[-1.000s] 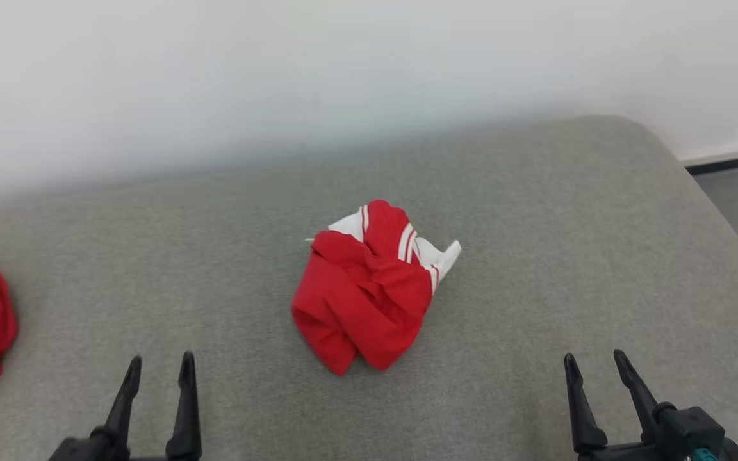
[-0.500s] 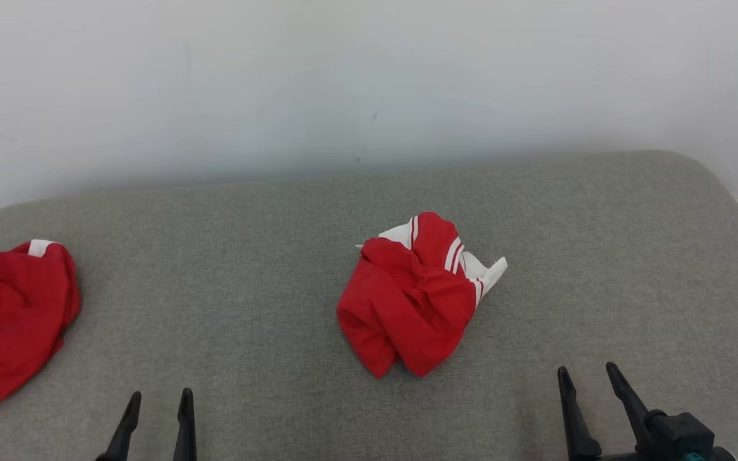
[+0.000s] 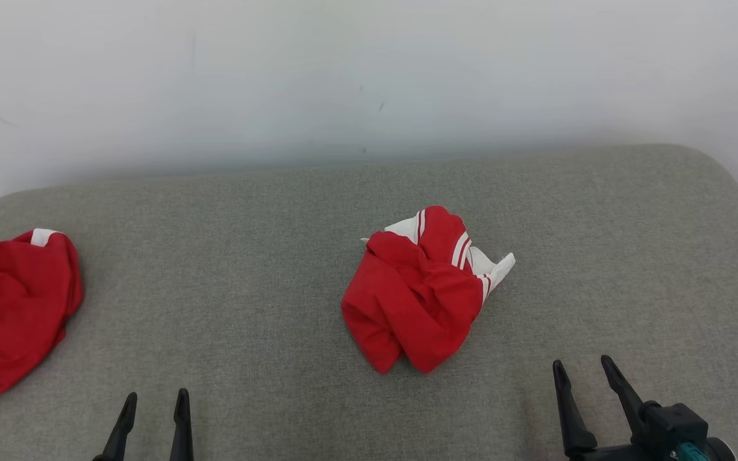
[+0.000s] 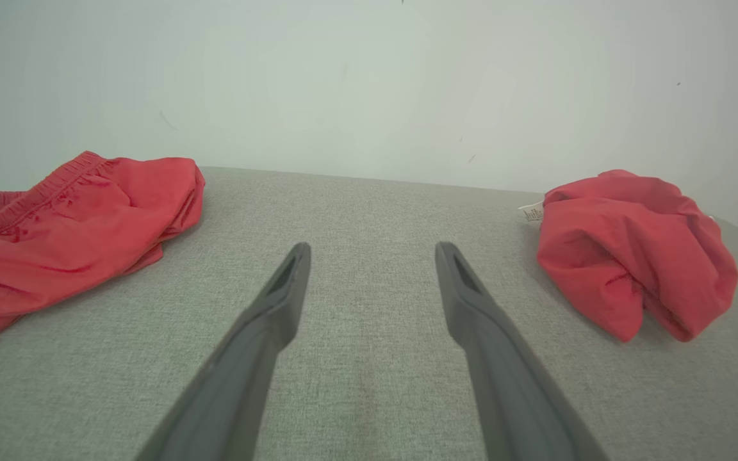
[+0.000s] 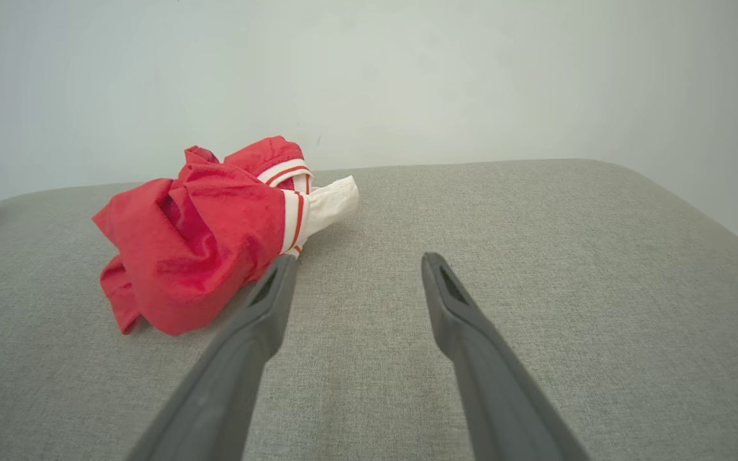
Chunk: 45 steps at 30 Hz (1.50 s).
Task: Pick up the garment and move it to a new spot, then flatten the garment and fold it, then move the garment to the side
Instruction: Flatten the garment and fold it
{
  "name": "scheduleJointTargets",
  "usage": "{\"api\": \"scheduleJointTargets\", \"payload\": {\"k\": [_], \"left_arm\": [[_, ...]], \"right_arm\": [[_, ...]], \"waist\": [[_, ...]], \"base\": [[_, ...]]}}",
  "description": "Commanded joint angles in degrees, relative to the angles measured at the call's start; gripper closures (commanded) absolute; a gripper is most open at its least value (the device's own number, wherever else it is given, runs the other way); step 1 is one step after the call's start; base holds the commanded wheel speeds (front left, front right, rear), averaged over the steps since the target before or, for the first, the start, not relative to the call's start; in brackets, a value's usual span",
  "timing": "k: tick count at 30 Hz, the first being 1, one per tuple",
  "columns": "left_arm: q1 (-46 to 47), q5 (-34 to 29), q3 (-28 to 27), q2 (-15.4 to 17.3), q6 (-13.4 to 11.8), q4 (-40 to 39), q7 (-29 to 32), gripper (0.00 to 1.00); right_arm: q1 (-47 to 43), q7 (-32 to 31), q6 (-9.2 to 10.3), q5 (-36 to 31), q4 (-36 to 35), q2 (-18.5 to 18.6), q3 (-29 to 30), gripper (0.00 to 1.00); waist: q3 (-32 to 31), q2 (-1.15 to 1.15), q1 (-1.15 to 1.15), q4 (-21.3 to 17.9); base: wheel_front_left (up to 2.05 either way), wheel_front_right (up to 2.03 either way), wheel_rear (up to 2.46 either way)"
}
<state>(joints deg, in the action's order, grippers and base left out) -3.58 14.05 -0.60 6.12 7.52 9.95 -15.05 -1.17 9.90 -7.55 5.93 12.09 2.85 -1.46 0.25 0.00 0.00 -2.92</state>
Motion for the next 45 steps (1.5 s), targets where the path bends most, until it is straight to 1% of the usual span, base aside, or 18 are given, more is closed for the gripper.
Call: {"api": "scheduleJointTargets", "payload": {"k": [1, 6, 8, 11, 16, 19, 22, 24, 30, 33, 35, 39, 40, 45], "left_arm": [[-0.4, 0.1, 0.1, -0.1, -0.1, -0.1, -0.2, 0.0], [0.1, 0.1, 0.6, 0.0, -0.1, 0.1, -0.2, 0.0], [0.5, 0.2, 0.8, 0.3, -0.1, 0.1, -0.2, 0.0], [1.0, 0.3, 1.3, 0.5, -0.1, -0.1, -0.2, 0.0], [1.7, 0.6, 2.1, 0.8, -0.1, -0.3, -0.2, 0.0], [2.5, 0.8, 2.9, 0.8, -0.1, -0.2, -0.2, 0.0], [3.2, 1.0, 3.9, 1.1, -0.1, 0.0, -0.2, 0.0], [3.7, 1.3, 4.5, 1.2, -0.1, 0.2, -0.2, 0.0], [4.5, 1.7, 5.7, 1.4, -0.1, 0.7, -0.2, 0.0], [4.6, 1.7, 6.2, 1.4, -0.1, 0.9, -0.2, 0.0], [4.6, 1.7, 6.4, 1.5, -0.1, 1.0, -0.2, 0.0], [4.5, 1.7, 6.9, 1.4, -0.1, 1.2, -0.2, 0.0], [4.5, 1.7, 7.2, 1.5, -0.1, 1.2, -0.2, 0.0], [4.1, 1.9, 7.3, 1.9, -0.1, 0.9, -0.2, 0.0]], "right_arm": [[0.5, -0.4, 0.12, -0.3, -0.1, 0.1, -0.1, 0.0], [4.1, -2.8, 0.12, -0.9, -1.7, 0.1, -0.4, 0.0], [6.7, -5.4, 0.12, -0.7, -2.1, 0.1, -0.1, 0.0], [12.2, -11.0, 0.12, 0.4, -1.2, 0.1, 0.8, 0.0], [21.5, -23.8, 0.12, 2.1, 4.0, 0.1, 3.8, 0.0], [26.3, -31.3, 0.12, 3.7, 8.9, 0.0, 6.4, 0.0], [30.6, -35.9, 0.12, 3.9, 13.0, 0.1, 8.7, 0.0], [32.8, -37.8, 0.12, 3.7, 15.7, 0.0, 9.5, 0.0], [37.6, -41.7, 0.12, 2.4, 23.7, 0.1, 10.5, 0.0], [38.8, -42.2, 0.12, 1.8, 27.6, 0.1, 11.2, 0.0], [39.2, -42.1, 0.12, 1.6, 28.9, 0.0, 11.5, 0.0], [40.4, -40.6, 0.12, 1.4, 33.8, 0.1, 11.5, 0.0], [41.4, -38.8, 0.12, 2.3, 35.8, 0.0, 11.5, 0.0], [43.9, -34.2, 0.12, 4.4, 40.4, 0.1, 11.6, 0.0]], "waist": [[0.0, 0.0, 0.0, 0.1], [0.3, 0.0, 0.0, 0.2], [0.6, 0.0, 0.0, 0.3], [1.3, 0.0, 0.0, 0.4], [2.7, 0.0, 0.0, 1.3], [3.5, 0.0, 0.0, 2.1], [4.4, 0.0, 0.0, 3.1], [4.9, 0.0, 0.0, 3.7], [5.6, 0.0, 0.0, 5.1], [5.7, 0.0, 0.0, 5.8], [5.7, 0.0, 0.0, 6.0], [5.4, 0.0, 0.0, 7.0], [5.3, 0.0, 0.0, 7.4], [5.3, 0.0, 0.0, 8.1]], "base": [[0.0, 0.0, 0.0], [0.0, 0.0, 0.0], [0.0, 0.0, 0.0], [0.0, 0.0, 0.0], [0.0, 0.0, 0.0], [0.0, 0.0, 0.0], [0.0, 0.0, 0.0], [0.0, 0.0, 0.0], [0.0, 0.0, 0.0], [0.0, 0.0, 0.0], [0.0, 0.0, 0.0], [0.0, 0.0, 0.0], [0.0, 0.0, 0.0], [0.0, 0.0, 0.0]]}}
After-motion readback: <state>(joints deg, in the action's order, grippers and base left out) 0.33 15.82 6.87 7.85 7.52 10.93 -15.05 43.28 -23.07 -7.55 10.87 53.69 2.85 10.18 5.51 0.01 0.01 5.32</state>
